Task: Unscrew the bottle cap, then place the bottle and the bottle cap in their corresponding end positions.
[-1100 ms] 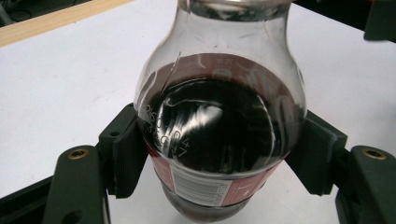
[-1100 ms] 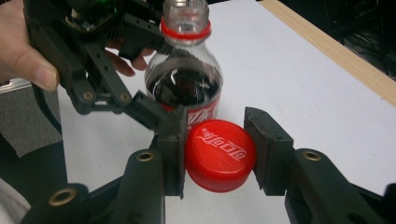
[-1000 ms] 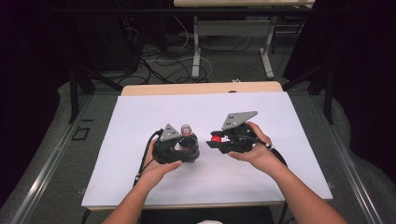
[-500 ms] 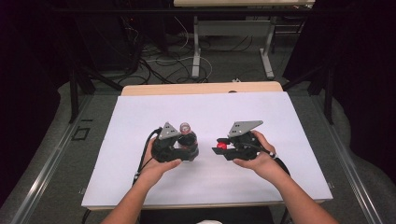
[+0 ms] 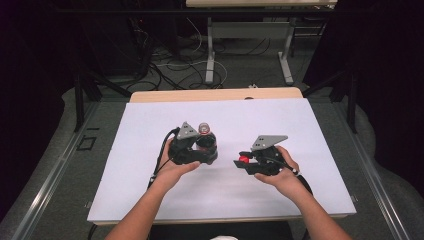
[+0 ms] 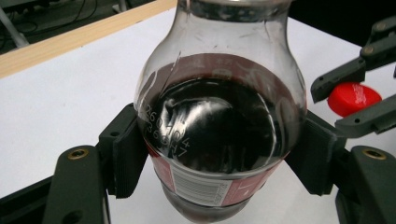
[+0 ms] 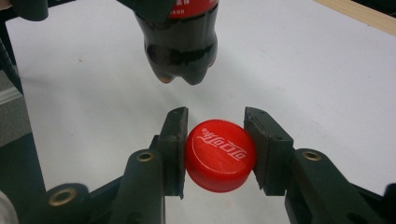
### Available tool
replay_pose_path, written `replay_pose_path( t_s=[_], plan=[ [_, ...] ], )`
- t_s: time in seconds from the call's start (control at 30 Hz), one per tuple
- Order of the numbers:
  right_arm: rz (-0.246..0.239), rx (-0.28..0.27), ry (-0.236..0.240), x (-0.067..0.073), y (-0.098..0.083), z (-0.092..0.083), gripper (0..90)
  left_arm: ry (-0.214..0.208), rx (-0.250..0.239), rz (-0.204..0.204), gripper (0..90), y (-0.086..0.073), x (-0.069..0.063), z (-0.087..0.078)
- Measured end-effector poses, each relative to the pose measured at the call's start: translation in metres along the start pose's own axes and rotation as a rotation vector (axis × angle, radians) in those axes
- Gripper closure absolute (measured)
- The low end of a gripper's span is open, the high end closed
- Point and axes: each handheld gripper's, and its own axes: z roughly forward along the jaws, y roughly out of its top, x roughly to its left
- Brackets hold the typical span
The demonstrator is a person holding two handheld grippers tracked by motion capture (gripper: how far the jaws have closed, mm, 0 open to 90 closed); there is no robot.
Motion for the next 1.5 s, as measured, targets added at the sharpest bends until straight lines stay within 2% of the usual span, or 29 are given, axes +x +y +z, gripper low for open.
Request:
replay_pose_path(
  t_s=[0.17,0.2,0.23,0.33,0.6,0.7,0.77,0.8,0.93,0.97,1.17,1.43,1.5],
  plan=[
    [0.028,0.001,-0.011,-0.003,-0.008,-0.003,60.8,-0.002,0.012,0.007,30.2,0.008,0.003,0.005],
    [0.035,-0.020,-0.021,-0.003,-0.010,-0.002,60.8,0.002,-0.002,0.000,30.2,0.009,0.003,0.008],
    [0.038,-0.017,-0.019,-0.004,-0.012,-0.003,60.8,-0.002,0.009,-0.001,30.2,0.011,0.004,0.009],
    [0.061,-0.035,-0.031,-0.006,-0.017,-0.004,60.7,0.004,-0.004,-0.010,30.2,0.015,0.006,0.014],
    [0.077,-0.034,-0.047,-0.010,-0.021,-0.007,60.7,0.011,-0.010,-0.039,30.2,0.024,0.014,0.028],
    [0.074,-0.029,-0.042,-0.011,-0.023,-0.005,60.7,0.017,0.006,-0.040,30.2,0.027,0.017,0.035],
    [0.080,-0.026,-0.048,-0.011,-0.024,-0.004,60.8,0.023,0.001,-0.056,30.2,0.028,0.018,0.040],
    [0.083,-0.028,-0.052,-0.011,-0.025,-0.004,60.7,0.028,0.006,-0.045,30.2,0.028,0.020,0.042],
    [0.090,-0.024,-0.056,-0.013,-0.026,-0.004,60.8,0.035,0.016,-0.064,30.2,0.029,0.024,0.050],
    [0.090,-0.029,-0.058,-0.013,-0.027,-0.003,60.8,0.042,0.002,-0.082,30.2,0.029,0.024,0.053],
    [0.102,-0.020,-0.057,-0.016,-0.031,-0.002,60.8,0.063,-0.001,-0.103,30.3,0.031,0.031,0.065],
    [0.106,-0.025,-0.071,-0.017,-0.031,-0.001,60.8,0.098,0.019,-0.088,30.2,0.032,0.039,0.082],
    [0.108,-0.026,-0.072,-0.017,-0.032,-0.001,60.8,0.104,0.010,-0.081,30.2,0.032,0.041,0.087]
  ],
)
